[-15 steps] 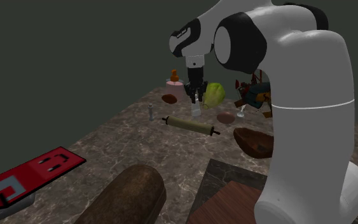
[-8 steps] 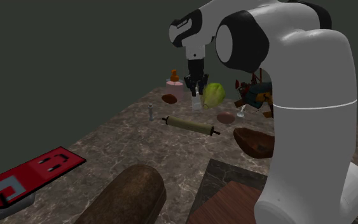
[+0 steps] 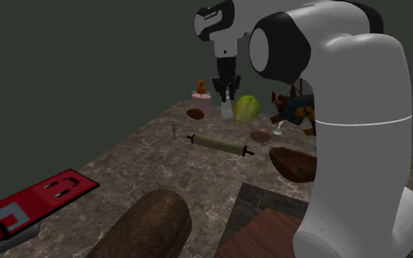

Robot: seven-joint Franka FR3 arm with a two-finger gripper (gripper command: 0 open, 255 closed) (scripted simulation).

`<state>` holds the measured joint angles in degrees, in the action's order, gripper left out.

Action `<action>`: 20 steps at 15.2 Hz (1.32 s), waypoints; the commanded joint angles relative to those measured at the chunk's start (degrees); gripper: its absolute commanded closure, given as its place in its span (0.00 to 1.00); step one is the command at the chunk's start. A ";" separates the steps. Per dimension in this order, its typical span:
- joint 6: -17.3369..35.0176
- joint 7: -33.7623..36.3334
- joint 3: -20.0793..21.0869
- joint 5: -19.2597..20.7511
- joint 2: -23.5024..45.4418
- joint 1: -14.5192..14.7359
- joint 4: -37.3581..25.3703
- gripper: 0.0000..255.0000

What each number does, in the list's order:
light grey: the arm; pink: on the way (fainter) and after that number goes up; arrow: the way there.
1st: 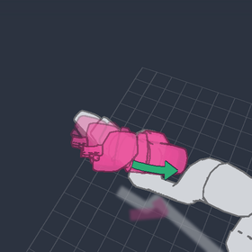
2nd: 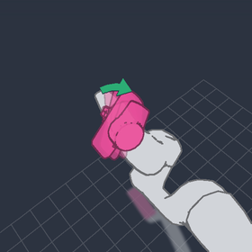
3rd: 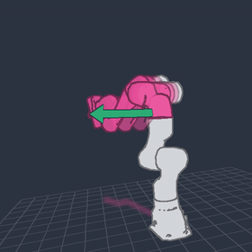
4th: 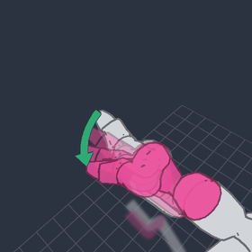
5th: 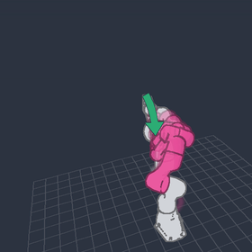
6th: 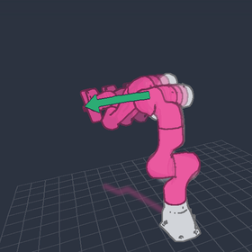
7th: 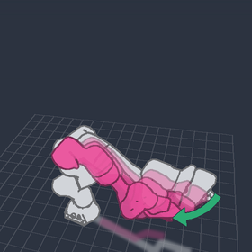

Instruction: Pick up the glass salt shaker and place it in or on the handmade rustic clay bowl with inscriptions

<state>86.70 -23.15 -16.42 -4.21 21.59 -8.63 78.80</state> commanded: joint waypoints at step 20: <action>1.29 -3.38 -3.04 10.07 -31.19 -1.21 30.99 1.00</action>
<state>87.92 -26.38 -19.33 5.05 -7.36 -9.60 107.60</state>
